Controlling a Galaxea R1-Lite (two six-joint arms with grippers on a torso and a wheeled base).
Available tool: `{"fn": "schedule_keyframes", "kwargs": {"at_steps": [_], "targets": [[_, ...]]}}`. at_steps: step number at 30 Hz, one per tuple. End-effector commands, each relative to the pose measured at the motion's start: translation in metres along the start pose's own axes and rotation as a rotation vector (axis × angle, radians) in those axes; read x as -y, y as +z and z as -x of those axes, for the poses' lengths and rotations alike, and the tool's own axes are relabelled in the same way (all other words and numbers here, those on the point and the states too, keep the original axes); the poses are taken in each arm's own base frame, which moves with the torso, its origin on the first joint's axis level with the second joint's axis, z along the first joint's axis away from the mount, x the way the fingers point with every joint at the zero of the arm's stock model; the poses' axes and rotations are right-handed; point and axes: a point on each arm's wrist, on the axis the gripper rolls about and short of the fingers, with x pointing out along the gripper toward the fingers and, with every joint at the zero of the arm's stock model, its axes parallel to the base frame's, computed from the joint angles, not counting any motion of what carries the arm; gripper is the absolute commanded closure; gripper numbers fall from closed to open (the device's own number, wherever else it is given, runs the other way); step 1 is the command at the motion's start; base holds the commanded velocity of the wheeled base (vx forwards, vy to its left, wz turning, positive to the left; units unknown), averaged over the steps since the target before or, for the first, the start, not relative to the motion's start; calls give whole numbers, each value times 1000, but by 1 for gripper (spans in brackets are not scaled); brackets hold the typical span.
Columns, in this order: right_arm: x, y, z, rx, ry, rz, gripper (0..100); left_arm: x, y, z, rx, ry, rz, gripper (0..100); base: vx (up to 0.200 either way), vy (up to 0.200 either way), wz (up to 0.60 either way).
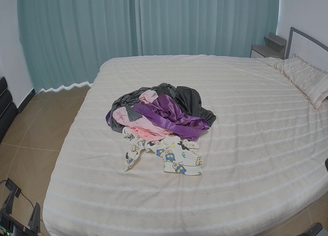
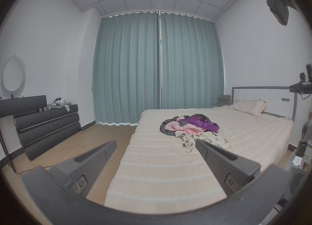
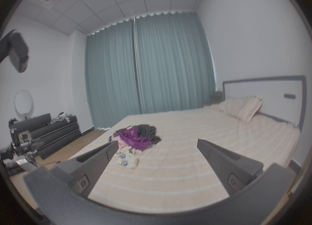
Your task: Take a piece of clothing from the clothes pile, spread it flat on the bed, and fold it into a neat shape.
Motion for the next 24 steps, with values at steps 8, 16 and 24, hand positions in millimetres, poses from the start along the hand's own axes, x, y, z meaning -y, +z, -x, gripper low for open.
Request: {"fn": "schedule_keyframes", "kwargs": {"at_steps": [8, 16, 24], "targets": [[-7, -19, -145, -567, 116, -398, 0, 0, -5, 0, -1, 0, 1, 0, 0, 0, 0], [-18, -31, -214, -632, 78, -592, 0, 0, -5, 0, -1, 0, 1, 0, 0, 0, 0], [-42, -63, -298, -659, 31, -707, 0, 0, -5, 0, -1, 0, 1, 0, 0, 0, 0]]}}
